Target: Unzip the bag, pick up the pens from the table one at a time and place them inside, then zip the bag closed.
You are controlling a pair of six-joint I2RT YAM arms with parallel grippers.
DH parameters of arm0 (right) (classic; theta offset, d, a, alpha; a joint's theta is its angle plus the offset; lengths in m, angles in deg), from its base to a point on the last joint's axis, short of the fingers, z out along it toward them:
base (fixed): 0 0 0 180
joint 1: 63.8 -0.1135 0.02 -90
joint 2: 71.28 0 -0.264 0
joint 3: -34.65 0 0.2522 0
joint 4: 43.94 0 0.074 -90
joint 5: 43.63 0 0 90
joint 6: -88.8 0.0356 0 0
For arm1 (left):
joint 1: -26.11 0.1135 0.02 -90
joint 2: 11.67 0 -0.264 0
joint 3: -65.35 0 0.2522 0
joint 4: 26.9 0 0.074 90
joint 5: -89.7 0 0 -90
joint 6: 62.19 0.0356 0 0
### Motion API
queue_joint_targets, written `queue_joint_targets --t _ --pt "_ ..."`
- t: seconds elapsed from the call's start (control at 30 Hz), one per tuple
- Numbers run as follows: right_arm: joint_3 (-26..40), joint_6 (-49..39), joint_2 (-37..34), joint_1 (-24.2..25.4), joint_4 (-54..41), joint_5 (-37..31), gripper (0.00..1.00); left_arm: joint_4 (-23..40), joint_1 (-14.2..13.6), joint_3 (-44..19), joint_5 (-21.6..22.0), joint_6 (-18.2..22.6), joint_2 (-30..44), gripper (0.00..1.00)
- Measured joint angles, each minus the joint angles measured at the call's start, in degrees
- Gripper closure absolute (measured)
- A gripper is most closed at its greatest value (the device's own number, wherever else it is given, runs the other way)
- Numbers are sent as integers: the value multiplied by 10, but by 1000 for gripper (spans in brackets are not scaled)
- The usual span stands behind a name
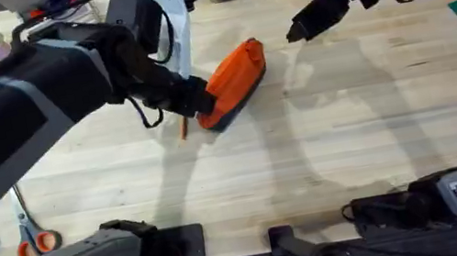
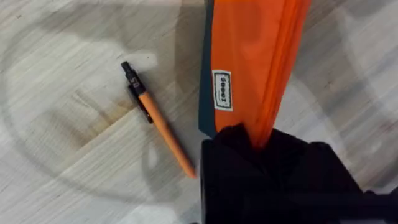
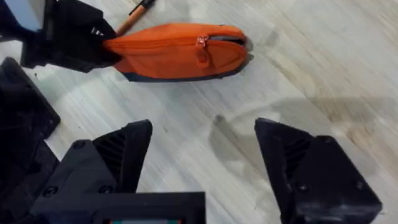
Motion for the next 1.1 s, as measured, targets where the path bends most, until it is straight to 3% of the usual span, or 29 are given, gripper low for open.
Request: queue_joint_targets --t 0.33,0.63,1.1 --pt "0 1 -4 -55 0 -15 4 0 0 0 0 0 0 959" --pt "0 38 -63 -77 3 -29 5 0 0 0 0 0 0 959" --pt "0 71 -100 -116 103 -93 4 0 0 0 0 0 0 959"
